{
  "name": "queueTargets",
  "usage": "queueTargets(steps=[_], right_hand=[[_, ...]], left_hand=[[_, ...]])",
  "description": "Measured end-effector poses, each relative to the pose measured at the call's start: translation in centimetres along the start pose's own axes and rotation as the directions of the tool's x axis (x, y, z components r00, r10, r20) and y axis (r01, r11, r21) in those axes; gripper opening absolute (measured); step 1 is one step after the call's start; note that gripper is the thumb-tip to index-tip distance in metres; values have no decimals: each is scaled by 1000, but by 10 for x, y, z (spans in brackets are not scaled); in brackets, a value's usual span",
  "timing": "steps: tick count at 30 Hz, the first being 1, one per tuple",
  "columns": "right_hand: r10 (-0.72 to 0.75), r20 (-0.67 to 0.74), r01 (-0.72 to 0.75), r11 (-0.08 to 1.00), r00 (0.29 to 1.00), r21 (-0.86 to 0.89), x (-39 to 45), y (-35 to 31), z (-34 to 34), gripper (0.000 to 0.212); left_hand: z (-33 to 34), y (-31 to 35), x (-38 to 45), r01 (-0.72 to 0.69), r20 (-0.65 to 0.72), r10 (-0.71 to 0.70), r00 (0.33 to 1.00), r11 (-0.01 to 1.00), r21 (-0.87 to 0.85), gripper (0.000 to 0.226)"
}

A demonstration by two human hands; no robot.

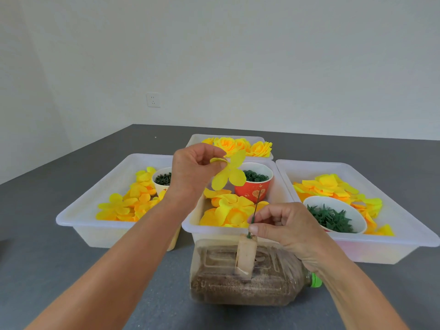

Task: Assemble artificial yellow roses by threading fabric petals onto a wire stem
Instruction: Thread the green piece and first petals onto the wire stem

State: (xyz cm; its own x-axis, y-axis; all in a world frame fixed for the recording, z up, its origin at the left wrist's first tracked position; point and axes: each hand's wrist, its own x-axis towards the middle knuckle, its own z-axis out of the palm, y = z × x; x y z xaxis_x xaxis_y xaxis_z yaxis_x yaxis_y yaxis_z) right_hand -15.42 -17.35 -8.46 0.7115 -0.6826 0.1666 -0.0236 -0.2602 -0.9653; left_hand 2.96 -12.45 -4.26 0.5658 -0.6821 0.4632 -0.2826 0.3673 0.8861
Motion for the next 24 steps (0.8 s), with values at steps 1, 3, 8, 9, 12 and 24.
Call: queueTargets(steps=[1, 3, 8, 9, 12, 24], right_hand=[[-2, 4, 2, 1000, 1000, 5, 0, -1, -1, 15], [-2, -7, 3, 999, 1000, 39, -1, -3, -6, 10], [-11, -230, 32, 996, 973, 88, 7, -10, -20, 25], [-11, -271, 36, 996, 962, 87, 10, -12, -21, 31], [-34, -331, 57, 997, 943, 60, 21, -17, -20, 50], [-168, -302, 226, 959, 938, 168, 37, -21, -10, 16]], left_hand=[[4, -1, -2, 6, 2, -6, 1000, 1000, -5, 28], [10, -2, -5, 14, 3, -14, 1000, 1000, -21, 29], [19, -1, -10, 46, 36, -41, 998, 991, -125, 28], [20, -1, -11, 53, 53, -46, 998, 988, -145, 28], [22, 2, -13, 78, 100, -58, 993, 976, -202, 24], [23, 5, -17, 58, 216, -3, 976, 967, -249, 18]])
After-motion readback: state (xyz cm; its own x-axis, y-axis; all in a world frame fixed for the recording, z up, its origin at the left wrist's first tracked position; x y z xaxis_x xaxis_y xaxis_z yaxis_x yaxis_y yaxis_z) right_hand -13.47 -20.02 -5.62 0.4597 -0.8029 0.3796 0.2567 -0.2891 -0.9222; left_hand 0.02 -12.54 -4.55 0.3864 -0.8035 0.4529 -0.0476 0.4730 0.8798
